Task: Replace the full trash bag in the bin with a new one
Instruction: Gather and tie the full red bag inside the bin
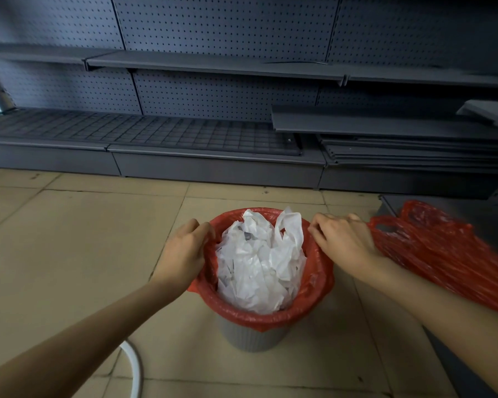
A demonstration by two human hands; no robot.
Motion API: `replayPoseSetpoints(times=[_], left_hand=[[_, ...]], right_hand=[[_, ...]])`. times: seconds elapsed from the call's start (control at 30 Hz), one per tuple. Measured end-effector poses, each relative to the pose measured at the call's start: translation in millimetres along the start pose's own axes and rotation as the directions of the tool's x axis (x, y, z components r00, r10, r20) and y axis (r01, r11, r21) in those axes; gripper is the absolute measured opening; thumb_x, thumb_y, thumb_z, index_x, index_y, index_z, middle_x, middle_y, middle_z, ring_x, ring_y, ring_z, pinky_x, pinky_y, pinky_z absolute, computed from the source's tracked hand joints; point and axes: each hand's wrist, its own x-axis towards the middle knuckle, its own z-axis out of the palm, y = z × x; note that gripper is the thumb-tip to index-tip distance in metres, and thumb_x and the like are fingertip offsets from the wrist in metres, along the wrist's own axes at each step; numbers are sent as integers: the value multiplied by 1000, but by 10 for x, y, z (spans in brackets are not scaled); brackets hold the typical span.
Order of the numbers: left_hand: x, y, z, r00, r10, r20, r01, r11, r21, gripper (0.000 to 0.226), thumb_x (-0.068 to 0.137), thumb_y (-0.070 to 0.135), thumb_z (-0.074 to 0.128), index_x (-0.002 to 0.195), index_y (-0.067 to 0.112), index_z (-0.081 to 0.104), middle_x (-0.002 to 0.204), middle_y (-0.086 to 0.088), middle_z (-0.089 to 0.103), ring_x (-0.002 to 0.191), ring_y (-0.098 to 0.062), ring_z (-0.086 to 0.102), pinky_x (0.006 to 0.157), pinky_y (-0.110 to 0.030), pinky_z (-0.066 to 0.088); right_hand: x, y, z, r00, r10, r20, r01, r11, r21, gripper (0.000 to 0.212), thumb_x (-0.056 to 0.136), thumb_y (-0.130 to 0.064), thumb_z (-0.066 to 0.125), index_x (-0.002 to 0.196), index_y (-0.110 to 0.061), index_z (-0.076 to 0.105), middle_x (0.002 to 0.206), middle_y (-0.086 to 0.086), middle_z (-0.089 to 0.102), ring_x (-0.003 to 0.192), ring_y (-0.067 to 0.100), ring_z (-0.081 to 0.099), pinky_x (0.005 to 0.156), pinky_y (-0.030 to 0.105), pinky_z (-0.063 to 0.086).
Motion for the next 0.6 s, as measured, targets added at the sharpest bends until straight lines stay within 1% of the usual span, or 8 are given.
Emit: replayPoseSetpoints(times=[0.1, 0.2, 0.3, 0.43, 0.6], left_hand=[[61, 91, -41, 998, 56, -10, -56, 998, 39, 26, 75, -5, 52, 88, 16, 60, 80, -1, 50, 66, -21, 46, 50, -31, 37], [133, 162, -82, 996, 82, -37, -81, 996, 27, 25, 74, -6, 53, 89, 13, 60, 79, -3, 50, 67, -20, 44, 50, -29, 34], [183, 188, -97, 992, 114, -56, -111, 993, 41, 21, 77, -5, 55, 90, 10, 58, 79, -4, 50, 65, -20, 43, 49, -29, 33], [226, 163, -72, 994, 88, -63, -85, 995, 42, 16, 79, -2, 55, 87, 12, 56, 79, -4, 50, 63, -22, 43, 49, -33, 36], [249, 164, -56, 993, 81, -84, -78, 996, 41, 8, 85, 6, 55, 88, 11, 60, 79, -3, 54, 69, -21, 46, 53, -31, 35]], right_hand=[[47, -20, -44, 999, 3, -34, -1, 999, 36, 23, 95, -38, 41, 99, -21, 57, 99, -4, 69, 84, 20, 64, 87, 34, 36], [99, -46, -92, 996, -7, -90, 14, 997, 81, 22, 94, -38, 44, 94, -21, 58, 94, -3, 70, 84, 20, 65, 84, 34, 36], [139, -83, -129, 991, -7, -130, 22, 993, 112, 20, 93, -36, 46, 92, -21, 59, 94, -4, 70, 84, 21, 65, 83, 34, 35], [179, -141, -158, 987, -3, -164, 23, 992, 124, 19, 93, -36, 48, 94, -21, 60, 94, -4, 70, 83, 20, 65, 83, 34, 36], [183, -130, -136, 991, -9, -132, 27, 991, 132, 20, 93, -38, 48, 95, -23, 61, 92, -6, 70, 79, 17, 64, 86, 32, 37]])
